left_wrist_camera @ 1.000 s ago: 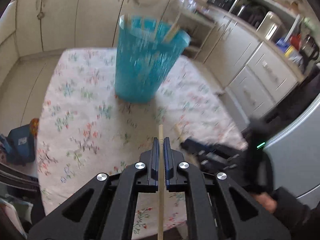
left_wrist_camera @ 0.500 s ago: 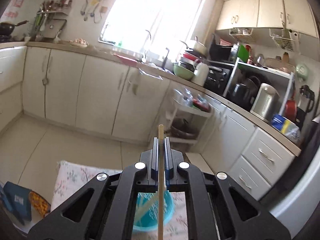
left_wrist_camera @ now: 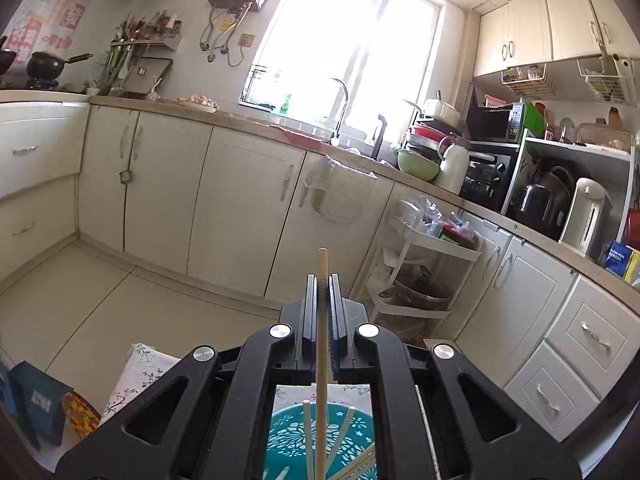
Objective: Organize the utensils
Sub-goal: 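Carry the chopstick over the cup and open the right gripper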
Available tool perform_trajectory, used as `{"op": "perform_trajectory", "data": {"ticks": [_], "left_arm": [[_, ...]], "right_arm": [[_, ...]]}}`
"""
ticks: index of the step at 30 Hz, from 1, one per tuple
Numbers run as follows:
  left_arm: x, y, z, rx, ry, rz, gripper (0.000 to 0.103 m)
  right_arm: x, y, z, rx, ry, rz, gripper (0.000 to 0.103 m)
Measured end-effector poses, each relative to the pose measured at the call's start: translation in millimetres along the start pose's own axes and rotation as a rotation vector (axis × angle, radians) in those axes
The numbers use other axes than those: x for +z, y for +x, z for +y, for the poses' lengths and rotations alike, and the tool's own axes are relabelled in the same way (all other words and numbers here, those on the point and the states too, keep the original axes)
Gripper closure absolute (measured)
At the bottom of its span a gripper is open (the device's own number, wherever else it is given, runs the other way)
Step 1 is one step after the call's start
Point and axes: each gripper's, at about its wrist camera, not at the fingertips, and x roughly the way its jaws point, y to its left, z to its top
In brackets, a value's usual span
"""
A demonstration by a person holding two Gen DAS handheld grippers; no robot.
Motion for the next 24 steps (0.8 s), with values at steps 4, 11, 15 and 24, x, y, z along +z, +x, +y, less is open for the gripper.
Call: {"op": "perform_trajectory", "data": {"ticks": [4,11,15,24], "left_arm": [[-6.5,0.3,1.6,0.014,0.013,0.016,0.098],[-22.1,-8.5,-0.2,0.016,0.095,0.122,0.095],[-31.4,-37.6,6.9,0.038,0.11,0.138,0.069],[-82.6,-124.8,49.2,0.185,0.152,0.151,0.023]], "right_arm": [[0.4,-0.6,0.5,-0.004,-0.003,0.0,0.082],[-0.3,0.4,10.1,-0.054,-0.052,0.0,0.082],[-1.8,0.5,11.8,-0.098,-0.071,0.002,0.096],[10.6,-30.4,-9.2,0.107,0.111,-0.103,0.098]]}}
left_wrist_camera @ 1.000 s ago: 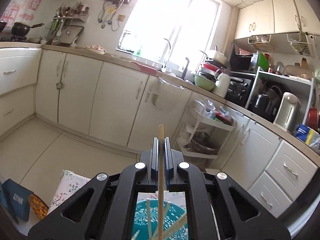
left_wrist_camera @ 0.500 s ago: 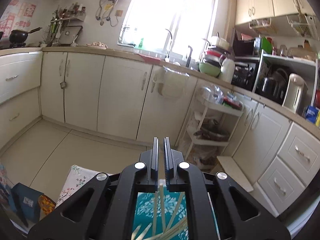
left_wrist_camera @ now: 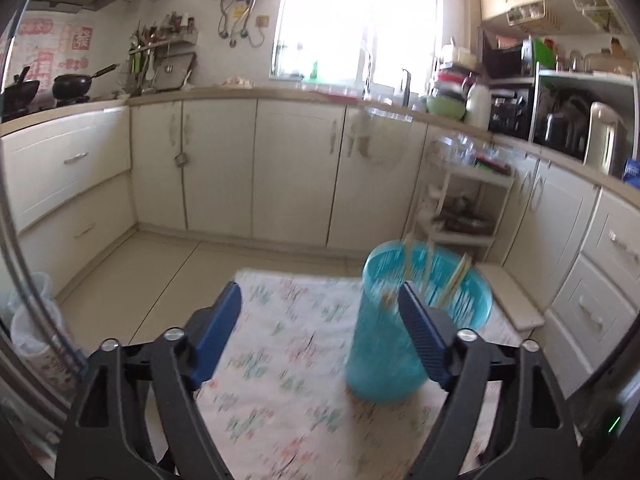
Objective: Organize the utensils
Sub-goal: 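Carry the chopstick over the cup and open the right gripper, then grasp the last chopstick with the right gripper and drop it into the cup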
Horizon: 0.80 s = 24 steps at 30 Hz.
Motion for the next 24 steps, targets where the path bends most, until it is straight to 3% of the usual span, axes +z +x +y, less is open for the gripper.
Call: {"op": "perform_trajectory", "data": {"ticks": [7,9,13,14,16,20,22,23,24], "left_arm": [[-73.9,41.1,14.4,0.028,0.007,0.27,0.021],[-86.7,48.8,15.9,0.026,0.005,0.301,0.021],[-111.6,61.5,24.5,0.031,-0.033,0.366,0.02],[-115.7,66.7,27.4,0.03,-0.054,0.412,0.02],[-113.9,70.8,32.3,0.027,-0.097,0.41,0.02],[-117.7,69.4,36.1,0.024,-0.111,0.409,0.019],[-118.9,69.3,34.1,0.028,-0.099,0.414,0.019],[-119.6,69.0,32.7,0.032,-0.09,0.416,0.019],[-119.7,68.8,31.2,0.037,-0.083,0.417,0.019]], "right_arm": [[28.0,-29.2,28.5,0.108,-0.017,-0.132,0.101],[36.1,-26.9,37.8,0.087,-0.051,-0.103,0.101],[32.6,-5.8,43.0,-0.038,-0.114,0.028,0.1],[27.1,3.0,41.5,-0.075,-0.121,0.063,0.087],[15.8,11.9,37.5,-0.121,-0.127,0.099,0.051],[0.6,39.7,43.5,-0.224,-0.221,0.15,0.057],[-10.3,54.0,43.7,-0.305,-0.291,0.189,0.073],[-15.4,55.8,47.2,-0.354,-0.365,0.156,0.086],[-19.5,57.0,50.2,-0.388,-0.424,0.15,0.09]]}}
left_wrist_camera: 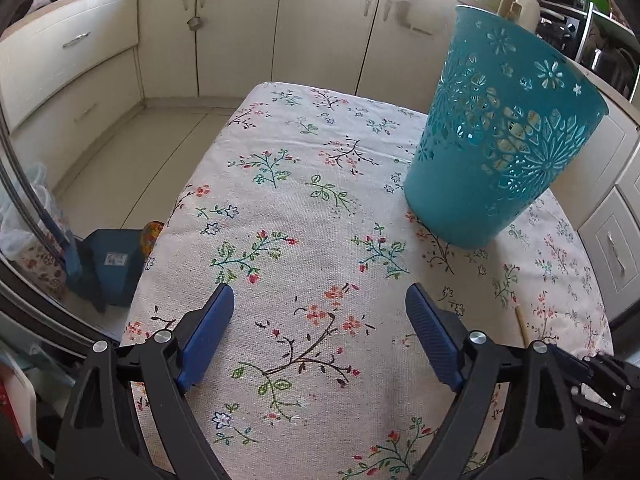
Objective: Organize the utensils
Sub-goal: 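Grasp the last chopstick with the right gripper and drop it into the cup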
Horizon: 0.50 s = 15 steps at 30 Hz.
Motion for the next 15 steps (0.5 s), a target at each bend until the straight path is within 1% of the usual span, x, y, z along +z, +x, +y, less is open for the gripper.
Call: {"op": "perform_trajectory", "data": {"ticks": [1,2,4,5,6,7,8,10,11,13,15], "left_arm": [[1.0,-0.3,-1.6,0.005,0.004,0.002,0.019],[0.4,-0.2,-2.4,0.009,0.008,0.005,0.019],[1.0,0.4,-4.1,0.015,0.014,0.009,0.019],[1.0,0.9,-4.7,0.018,0.016,0.012,0.019],[1.7,1.6,-5.1,0.021,0.019,0.015,0.018],[1.8,2.1,-5.6,0.025,0.023,0.017,0.018],[1.7,2.5,-6.6,0.028,0.029,0.018,0.018],[2.0,3.7,-8.9,0.034,0.038,0.022,0.017],[2.2,3.6,-9.6,0.036,0.041,0.022,0.017],[2.3,3.6,-9.5,0.04,0.043,0.021,0.016],[2.4,3.8,-9.1,0.042,0.042,0.02,0.015]], "right_arm": [[-1.3,-0.6,1.5,0.0,-0.014,0.002,0.096],[-2.4,-2.1,-2.0,0.022,0.009,0.009,0.098],[-1.5,-9.4,-13.3,0.057,0.062,-0.013,0.098],[1.7,-21.2,-25.1,0.128,0.124,-0.053,0.098],[5.8,-32.1,-32.1,0.171,0.164,-0.086,0.098],[15.3,-44.2,-39.2,0.207,0.195,-0.134,0.098],[28.0,-61.3,-46.5,0.242,0.214,-0.202,0.098],[53.4,-84.6,-53.9,0.283,0.227,-0.304,0.098],[71.2,-99.1,-57.5,0.31,0.233,-0.375,0.098],[103.7,-116.5,-57.9,0.338,0.233,-0.488,0.098],[134.9,-126.3,-54.2,0.338,0.228,-0.581,0.098]]}}
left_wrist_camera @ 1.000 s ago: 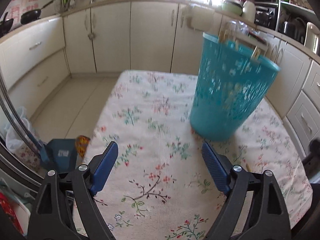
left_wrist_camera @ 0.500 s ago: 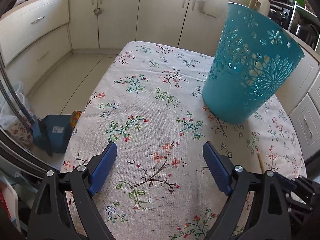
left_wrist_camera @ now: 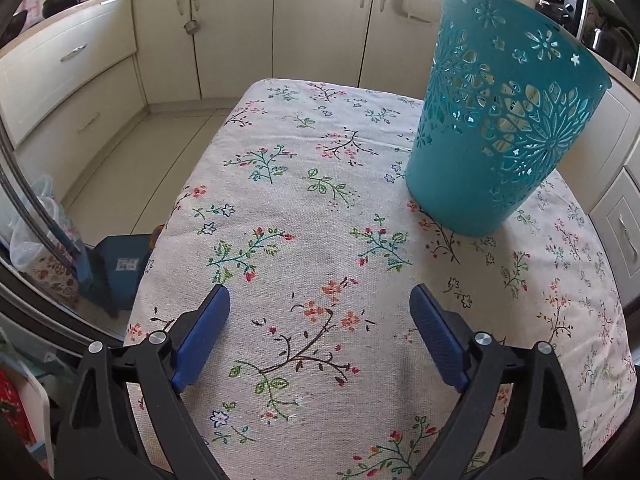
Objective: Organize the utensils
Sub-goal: 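Grasp the last chopstick with the right gripper and drop it into the cup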
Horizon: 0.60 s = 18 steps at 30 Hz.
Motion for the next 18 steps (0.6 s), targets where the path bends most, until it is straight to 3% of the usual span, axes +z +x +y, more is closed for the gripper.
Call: {"op": "perform_trajectory", "data": {"ticks": [3,7,11,18], "left_arm": [[-0.2,-0.1,0.1,0.006,0.001,0.001,0.015],[-0.2,0.5,0.2,0.005,0.003,0.004,0.015],[0.3,1.0,0.8,-0.007,-0.001,0.006,0.015],[0.2,2.8,-0.1,-0.018,0.007,0.012,0.015]], "right_arm": [[29.5,28.6,10.9,-0.027,-0.025,-0.113,0.098],[43.6,73.2,3.4,-0.114,-0.01,-0.169,0.098],[30.9,110.5,-13.2,-0.191,0.003,-0.115,0.098],[10.3,114.2,-23.9,-0.201,0.003,-0.012,0.098]]}}
